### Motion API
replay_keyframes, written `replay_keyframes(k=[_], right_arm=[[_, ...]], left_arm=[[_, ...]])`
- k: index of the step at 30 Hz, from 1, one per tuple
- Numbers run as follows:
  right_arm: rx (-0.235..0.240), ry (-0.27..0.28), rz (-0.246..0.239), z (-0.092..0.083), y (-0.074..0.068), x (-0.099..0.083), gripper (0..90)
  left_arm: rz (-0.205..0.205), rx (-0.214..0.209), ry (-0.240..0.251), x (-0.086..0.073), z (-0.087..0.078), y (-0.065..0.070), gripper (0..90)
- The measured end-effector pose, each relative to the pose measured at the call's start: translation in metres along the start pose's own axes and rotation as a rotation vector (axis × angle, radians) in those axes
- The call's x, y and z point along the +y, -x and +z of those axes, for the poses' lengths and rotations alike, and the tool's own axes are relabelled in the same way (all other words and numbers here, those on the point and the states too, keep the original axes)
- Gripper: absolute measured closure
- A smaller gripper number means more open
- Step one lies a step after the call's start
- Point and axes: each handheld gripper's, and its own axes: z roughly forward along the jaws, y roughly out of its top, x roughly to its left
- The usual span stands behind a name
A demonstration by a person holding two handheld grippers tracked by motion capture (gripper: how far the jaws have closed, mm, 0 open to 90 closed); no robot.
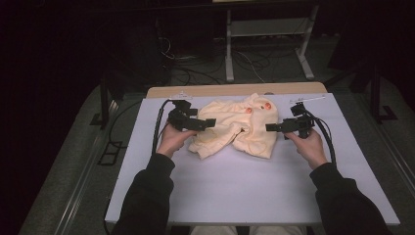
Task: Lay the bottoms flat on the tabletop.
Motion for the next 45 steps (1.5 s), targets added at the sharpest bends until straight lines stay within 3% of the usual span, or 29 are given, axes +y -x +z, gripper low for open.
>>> replay_keyframes(k=[11, 13, 20, 24, 31, 37, 45], right_arm=[[0.007, 0.000, -0.004, -0.006, -0.002, -0.016, 0.5], [0.009, 0.007, -0.009, -0.008, -0.003, -0.017, 0.5], [0.001, -0.010, -0.039, -0.009, -0.009, -0.020, 0.5], [0.012, -0.009, -0.043, -0.009, -0.012, -0.022, 0.5], [0.021, -0.006, -0.041, -0.013, -0.014, -0.026, 0.6], [0.016, -0.044, -0.046, -0.011, -0.016, -0.034, 0.7], [0.021, -0.086, -0.062, -0.009, -0.022, -0.046, 5.2]], left_arm=[[0.031, -0.077, -0.019, -0.022, 0.002, 0.019, 10.5], [0.043, -0.072, -0.017, -0.028, 0.003, 0.022, 14.2], [0.063, -0.097, -0.104, -0.051, 0.019, 0.029, 17.5], [0.066, -0.107, -0.125, -0.058, 0.025, 0.030, 20.8], [0.080, -0.095, -0.184, -0.068, 0.033, 0.027, 23.7], [0.087, -0.063, -0.206, -0.075, 0.039, 0.023, 26.5], [0.151, 0.007, -0.224, -0.080, 0.041, 0.020, 41.0]])
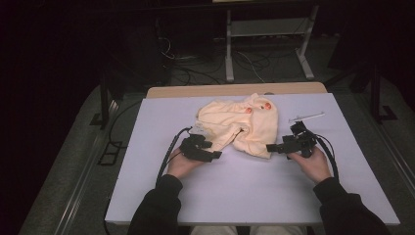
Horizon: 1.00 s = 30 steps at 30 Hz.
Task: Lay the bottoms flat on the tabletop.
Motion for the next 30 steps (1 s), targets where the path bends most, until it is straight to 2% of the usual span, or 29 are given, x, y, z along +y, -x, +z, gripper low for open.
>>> replay_keyframes(k=[3, 5, 7, 8, 13, 17, 20, 21, 22, 25, 30], right_arm=[[0.001, -0.018, -0.005, 0.001, -0.002, -0.004, 9.8], [0.007, -0.021, -0.006, 0.001, -0.003, -0.008, 14.0], [0.007, -0.042, -0.008, 0.004, -0.004, -0.011, 14.7], [0.004, -0.056, -0.014, 0.006, -0.006, -0.012, 15.5], [0.011, -0.090, -0.046, 0.014, -0.013, -0.015, 27.3], [0.000, -0.107, -0.040, 0.022, -0.013, -0.016, 42.5], [0.026, -0.092, -0.039, 0.023, -0.012, -0.015, 67.0], [0.042, -0.086, -0.042, 0.022, -0.011, -0.014, 72.4], [0.039, -0.080, -0.050, 0.021, -0.011, -0.013, 78.1], [0.044, -0.056, -0.057, 0.014, -0.010, -0.009, 82.8], [0.103, -0.001, -0.031, -0.002, -0.006, 0.000, 84.5]], left_arm=[[0.051, 0.040, -0.023, -0.001, 0.002, 0.001, 47.8], [0.060, 0.054, -0.027, -0.001, 0.003, 0.002, 50.6], [0.071, 0.091, -0.024, -0.002, 0.004, 0.002, 56.4], [0.071, 0.094, -0.021, -0.002, 0.004, 0.002, 60.1], [0.101, 0.125, -0.028, -0.002, 0.005, 0.003, 67.2], [0.114, 0.131, -0.029, -0.001, 0.005, 0.003, 72.5], [0.113, 0.134, -0.036, 0.001, 0.005, 0.003, 74.9], [0.112, 0.133, -0.036, 0.001, 0.004, 0.003, 75.5], [0.115, 0.131, -0.039, 0.002, 0.004, 0.003, 76.0], [0.096, 0.116, -0.045, 0.004, 0.003, 0.001, 77.3], [0.069, 0.085, -0.027, 0.008, -0.003, 0.002, 78.5]])
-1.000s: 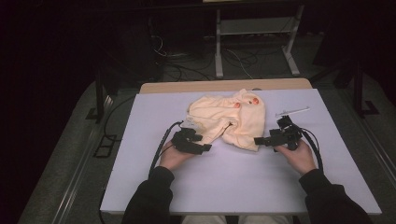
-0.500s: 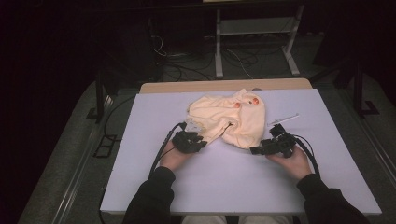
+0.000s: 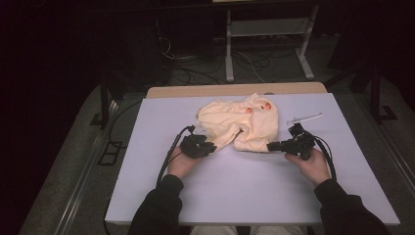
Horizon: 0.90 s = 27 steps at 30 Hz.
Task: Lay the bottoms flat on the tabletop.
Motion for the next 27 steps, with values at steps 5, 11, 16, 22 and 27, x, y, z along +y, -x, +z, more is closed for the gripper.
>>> replay_keyframes(k=[5, 11, 16, 22, 27], right_arm=[[0.030, 0.061, 0.013, -0.015, 0.004, 0.008, 84.9], [0.056, 0.104, 0.015, -0.028, 0.005, 0.015, 85.1], [0.086, 0.128, 0.000, -0.036, -0.002, 0.019, 85.4], [0.100, 0.152, 0.005, -0.033, -0.005, 0.027, 85.5], [0.032, 0.153, 0.014, -0.012, 0.000, 0.034, 85.5]], left_arm=[[-0.022, -0.048, 0.055, 0.007, -0.011, 0.006, 78.7], [-0.006, -0.083, 0.061, 0.011, -0.015, 0.016, 78.8], [-0.004, -0.112, 0.033, 0.008, -0.012, 0.022, 78.7], [0.002, -0.134, -0.012, 0.005, -0.002, 0.027, 78.6], [0.016, -0.132, -0.034, 0.003, 0.004, 0.029, 78.5]])
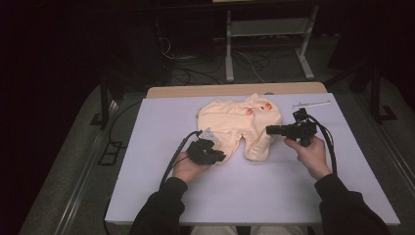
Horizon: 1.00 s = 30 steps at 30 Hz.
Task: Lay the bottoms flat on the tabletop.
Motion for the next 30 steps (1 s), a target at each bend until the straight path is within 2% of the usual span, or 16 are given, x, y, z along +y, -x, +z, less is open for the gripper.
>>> replay_keyframes(k=[2, 4, 6, 9, 12, 14, 16, 18, 20, 24, 27, 30], right_arm=[[-0.091, -0.017, -0.036, 0.006, 0.000, 0.003, 85.5], [-0.159, -0.025, -0.044, 0.012, 0.006, 0.005, 85.5], [-0.201, -0.040, -0.026, 0.019, 0.016, 0.004, 85.5], [-0.234, -0.084, 0.007, 0.031, 0.033, -0.003, 85.5], [-0.238, -0.104, -0.007, 0.041, 0.042, -0.013, 84.9], [-0.213, -0.089, 0.029, 0.041, 0.045, -0.014, 84.4], [-0.212, -0.089, 0.030, 0.040, 0.044, -0.015, 82.9], [-0.211, -0.084, 0.036, 0.038, 0.042, -0.015, 76.9], [-0.229, -0.077, 0.048, 0.034, 0.041, -0.014, 66.3], [-0.270, -0.065, 0.021, 0.019, 0.036, -0.014, 54.5], [-0.250, -0.058, 0.028, 0.007, 0.032, -0.014, 47.6], [-0.195, -0.035, 0.018, -0.004, 0.025, -0.014, 40.1]], left_arm=[[-0.006, -0.002, -0.002, -0.001, 0.001, -0.001, 78.4], [-0.016, -0.005, -0.003, -0.003, 0.003, -0.002, 78.4], [-0.019, -0.006, -0.001, -0.003, 0.004, -0.002, 78.4], [-0.015, -0.002, -0.003, -0.003, 0.004, -0.001, 78.3], [-0.016, -0.003, -0.005, -0.003, 0.004, -0.002, 78.2], [-0.017, -0.006, -0.004, -0.003, 0.004, -0.002, 78.1], [-0.019, -0.008, -0.002, -0.003, 0.004, -0.002, 78.1], [-0.024, -0.011, 0.001, -0.003, 0.004, -0.003, 78.1], [-0.025, -0.011, 0.001, -0.003, 0.004, -0.003, 78.1], [-0.030, -0.014, 0.000, -0.003, 0.004, -0.003, 78.0], [-0.030, -0.015, 0.000, -0.003, 0.004, -0.004, 78.0], [-0.031, -0.015, 0.000, -0.003, 0.004, -0.004, 78.0]])
